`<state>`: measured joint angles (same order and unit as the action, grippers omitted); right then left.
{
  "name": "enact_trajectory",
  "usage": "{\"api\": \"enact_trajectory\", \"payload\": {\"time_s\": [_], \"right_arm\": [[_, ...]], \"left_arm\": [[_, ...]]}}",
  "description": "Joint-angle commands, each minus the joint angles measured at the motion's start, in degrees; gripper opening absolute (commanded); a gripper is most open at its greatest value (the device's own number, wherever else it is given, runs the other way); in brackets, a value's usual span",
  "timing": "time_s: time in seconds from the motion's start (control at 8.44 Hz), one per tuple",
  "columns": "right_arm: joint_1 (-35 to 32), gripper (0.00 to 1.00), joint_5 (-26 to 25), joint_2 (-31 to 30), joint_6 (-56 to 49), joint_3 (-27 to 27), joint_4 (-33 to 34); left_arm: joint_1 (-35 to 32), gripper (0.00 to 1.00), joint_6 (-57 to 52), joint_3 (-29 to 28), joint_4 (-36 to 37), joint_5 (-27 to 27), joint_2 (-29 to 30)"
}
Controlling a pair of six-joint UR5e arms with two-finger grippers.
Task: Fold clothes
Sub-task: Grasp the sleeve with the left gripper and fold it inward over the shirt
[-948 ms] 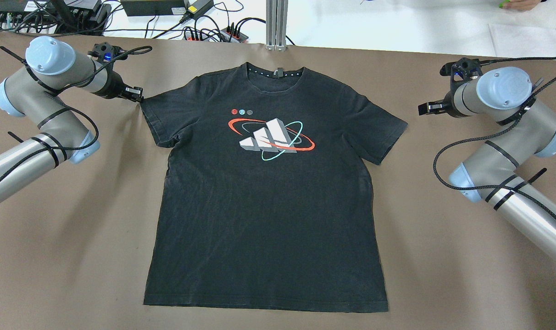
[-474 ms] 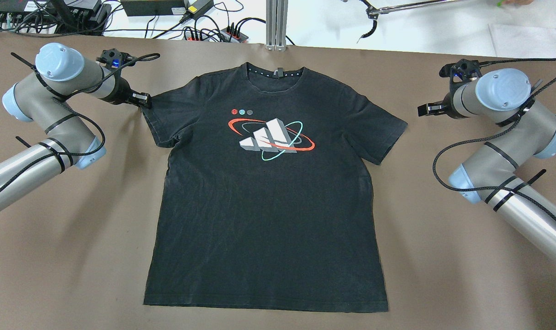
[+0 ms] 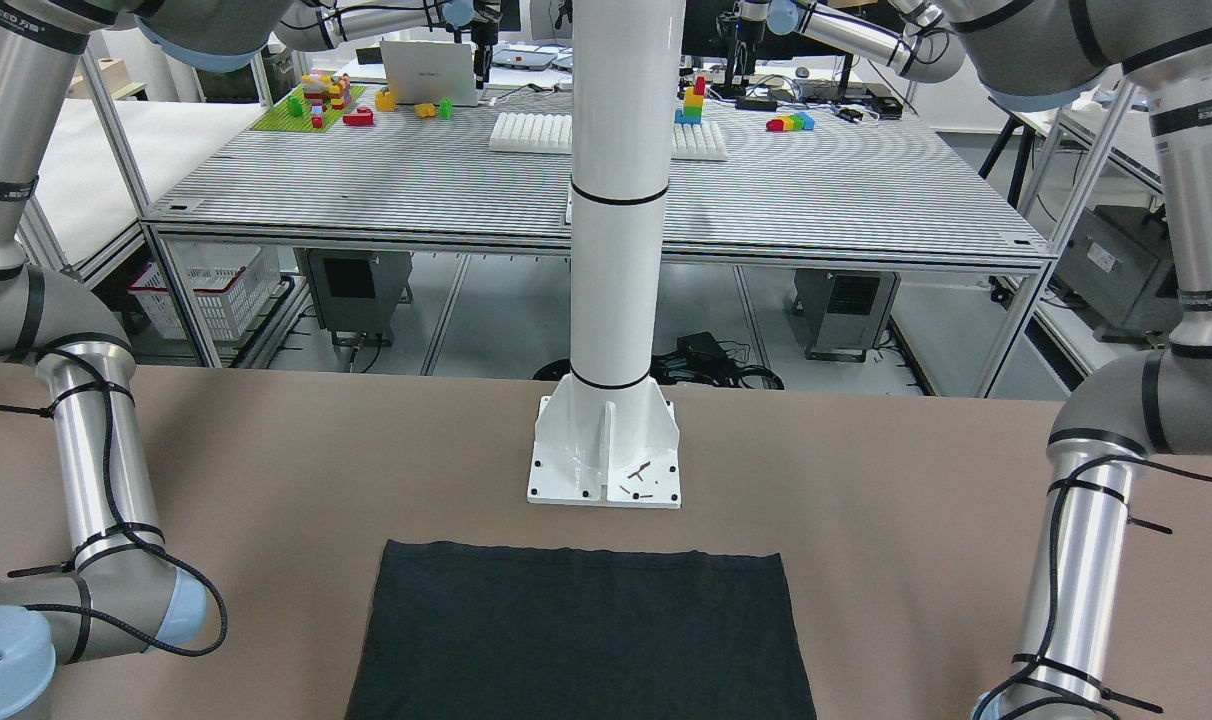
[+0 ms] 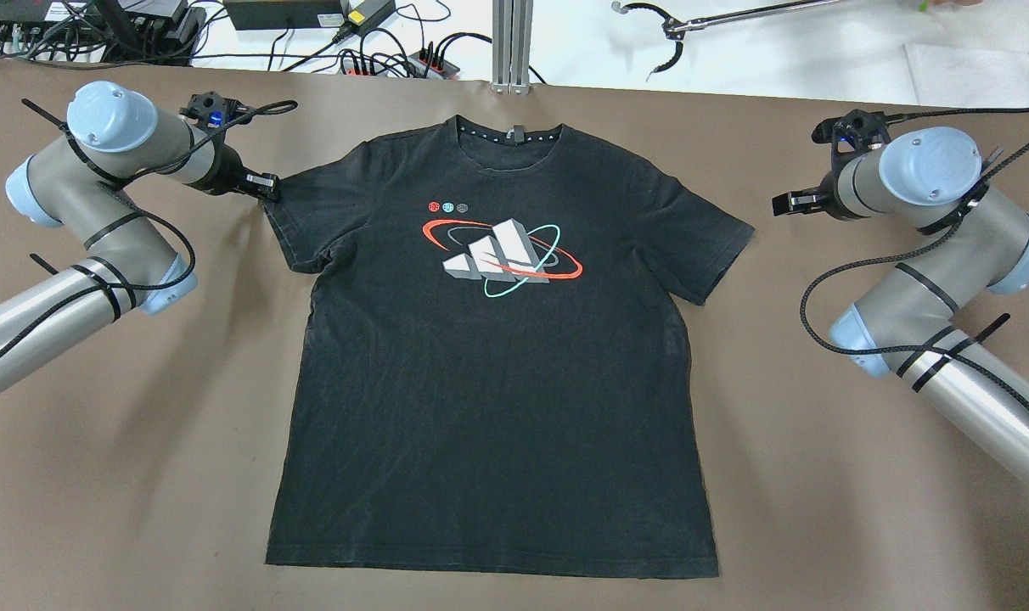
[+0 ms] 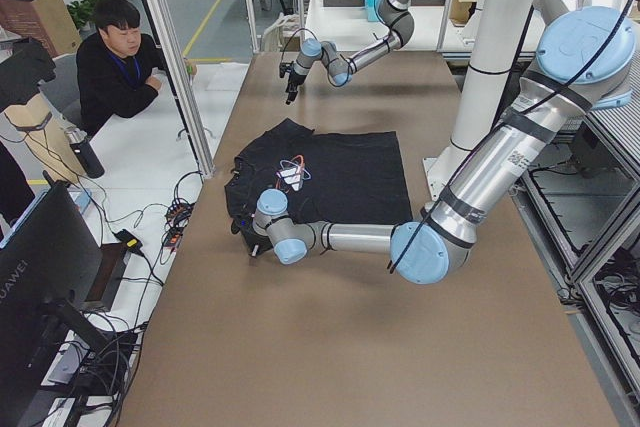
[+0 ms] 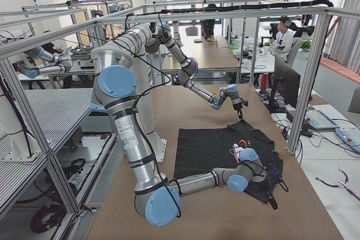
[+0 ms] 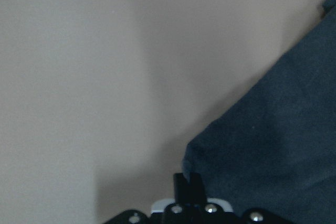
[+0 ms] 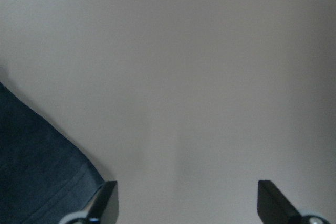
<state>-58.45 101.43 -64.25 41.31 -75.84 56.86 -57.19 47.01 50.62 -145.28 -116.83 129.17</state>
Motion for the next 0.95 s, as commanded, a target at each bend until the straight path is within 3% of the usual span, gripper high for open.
{"api": "enact_trajectory", "payload": {"time_s": [0.0, 0.59, 0.83], "right_arm": [[0.01, 0.93, 0.00, 0.09, 0.09, -0.01, 0.00], [0.80, 0.93, 0.00, 0.00, 0.09, -0.36, -0.17], [0.88, 0.93, 0.00, -0.17, 0.17, -0.36, -0.18]], "left_arm": [[-0.99, 0.00, 0.71, 3.15, 0.09, -0.41, -0.14], [2.15, 0.00, 18.00, 11.86, 1.22, 0.46, 3.18], [8.28, 0.00, 22.24, 11.78, 6.30, 8.59, 8.71]]}}
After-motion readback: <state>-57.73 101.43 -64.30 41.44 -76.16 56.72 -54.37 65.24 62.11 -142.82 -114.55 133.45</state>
